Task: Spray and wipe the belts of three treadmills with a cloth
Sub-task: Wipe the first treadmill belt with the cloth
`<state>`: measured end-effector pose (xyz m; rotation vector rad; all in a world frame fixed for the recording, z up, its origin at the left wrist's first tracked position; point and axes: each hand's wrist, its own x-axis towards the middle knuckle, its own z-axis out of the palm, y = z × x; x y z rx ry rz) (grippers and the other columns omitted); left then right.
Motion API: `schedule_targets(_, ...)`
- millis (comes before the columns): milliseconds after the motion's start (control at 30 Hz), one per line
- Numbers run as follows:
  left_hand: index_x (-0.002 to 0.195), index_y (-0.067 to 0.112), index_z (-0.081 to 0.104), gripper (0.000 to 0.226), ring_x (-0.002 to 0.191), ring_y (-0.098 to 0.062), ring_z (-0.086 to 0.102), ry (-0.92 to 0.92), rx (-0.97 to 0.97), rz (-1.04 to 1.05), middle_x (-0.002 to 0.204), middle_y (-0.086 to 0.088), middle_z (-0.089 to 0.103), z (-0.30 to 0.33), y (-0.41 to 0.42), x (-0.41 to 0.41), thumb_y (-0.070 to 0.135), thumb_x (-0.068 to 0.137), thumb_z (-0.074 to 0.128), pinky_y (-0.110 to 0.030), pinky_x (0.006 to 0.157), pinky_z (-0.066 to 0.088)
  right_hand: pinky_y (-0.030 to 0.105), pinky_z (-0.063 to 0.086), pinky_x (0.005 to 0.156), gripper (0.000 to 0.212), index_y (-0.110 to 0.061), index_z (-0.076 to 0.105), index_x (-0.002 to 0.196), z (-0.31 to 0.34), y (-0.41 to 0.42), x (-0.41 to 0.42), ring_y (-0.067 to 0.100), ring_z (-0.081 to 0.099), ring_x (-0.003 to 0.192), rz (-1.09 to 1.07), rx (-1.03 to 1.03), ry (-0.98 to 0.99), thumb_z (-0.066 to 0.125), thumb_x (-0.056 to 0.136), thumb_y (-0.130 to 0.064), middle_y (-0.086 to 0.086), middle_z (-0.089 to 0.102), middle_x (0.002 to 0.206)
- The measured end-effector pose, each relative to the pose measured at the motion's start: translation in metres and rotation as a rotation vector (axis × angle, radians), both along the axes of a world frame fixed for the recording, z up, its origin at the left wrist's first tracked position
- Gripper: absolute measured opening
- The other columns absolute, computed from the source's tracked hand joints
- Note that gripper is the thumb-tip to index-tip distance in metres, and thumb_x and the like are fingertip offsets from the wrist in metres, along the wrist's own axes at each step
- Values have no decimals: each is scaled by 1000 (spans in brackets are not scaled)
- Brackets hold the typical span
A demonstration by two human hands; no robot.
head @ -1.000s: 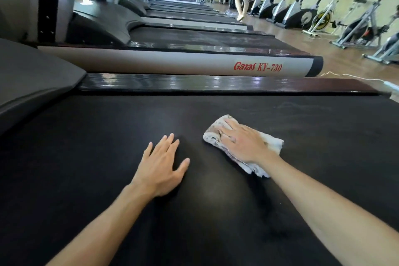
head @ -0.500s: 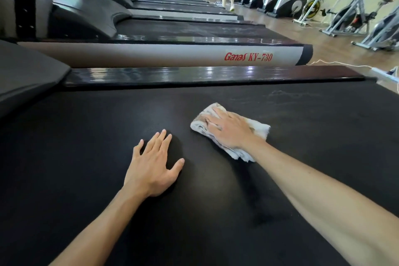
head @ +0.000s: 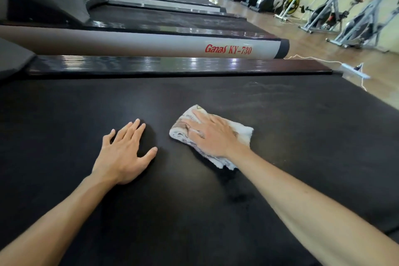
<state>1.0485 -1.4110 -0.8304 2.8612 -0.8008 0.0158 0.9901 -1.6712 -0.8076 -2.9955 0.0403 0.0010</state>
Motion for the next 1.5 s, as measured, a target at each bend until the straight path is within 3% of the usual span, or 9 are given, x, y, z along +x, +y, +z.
schedule_targets(133,162,22,15,97,155,-7,-1,-5,-63,10,170,7,4,3,1,-3,75,81,11,-41,126,0,44,9,127,49,-56,29,154,2,16,-63,17,10,157,159,20,16,31,106,-53,-14,8,172)
schedule_targets(300,160,18,24,73,156,-13,11,-39,-183,-85,169,2,12,10,-20,-21,39,97,55,-40,127,5,41,15,125,48,-54,32,154,5,-23,-60,20,21,154,5,41,50,34,107,-48,-14,11,172)
schedule_targets(567,163,22,13,67,155,-6,-3,30,-119,-115,170,8,2,-7,-37,-38,50,104,31,-40,127,-4,39,5,128,52,-57,26,155,0,-16,-102,11,7,157,111,31,47,25,103,-56,-19,3,172)
schedule_targets(733,162,23,15,68,155,-5,-2,10,-113,-108,170,8,4,-9,-38,-38,52,103,28,-41,127,-2,45,18,125,68,-56,28,154,4,-49,-94,20,23,153,-39,31,55,10,90,-69,-16,9,172)
schedule_targets(1033,163,22,11,67,155,-7,-4,22,-76,-119,170,8,1,-6,-37,-40,50,104,26,-40,127,-3,31,1,127,48,-72,19,147,5,-37,-170,-1,2,155,224,43,74,27,102,-56,-30,-1,168)
schedule_targets(1133,163,22,11,67,156,-7,-4,13,-64,-117,170,8,0,-6,-38,-40,49,104,26,-41,126,-2,41,13,127,45,-81,10,137,11,-54,-153,7,13,155,70,61,92,25,100,-61,-35,-2,165)
schedule_targets(1233,163,22,12,67,156,-7,-3,14,-64,-115,170,8,1,-6,-39,-40,49,104,26,-41,126,-2,43,13,127,47,-68,8,145,9,-30,-130,15,14,156,-18,35,99,27,102,-60,-21,5,171)
schedule_targets(1333,163,21,12,66,156,-8,-3,7,-53,-115,170,7,1,-6,-38,-39,48,104,27,-41,126,-2,36,-2,128,53,-55,24,156,8,6,-152,8,8,153,204,-8,53,30,103,-54,-16,5,172)
schedule_targets(1500,163,20,11,67,156,-8,-4,3,-49,-118,170,6,1,-6,-38,-40,49,104,25,-41,126,-3,44,10,128,49,-68,19,151,3,-21,-193,13,8,158,297,5,89,30,105,-53,-26,1,170)
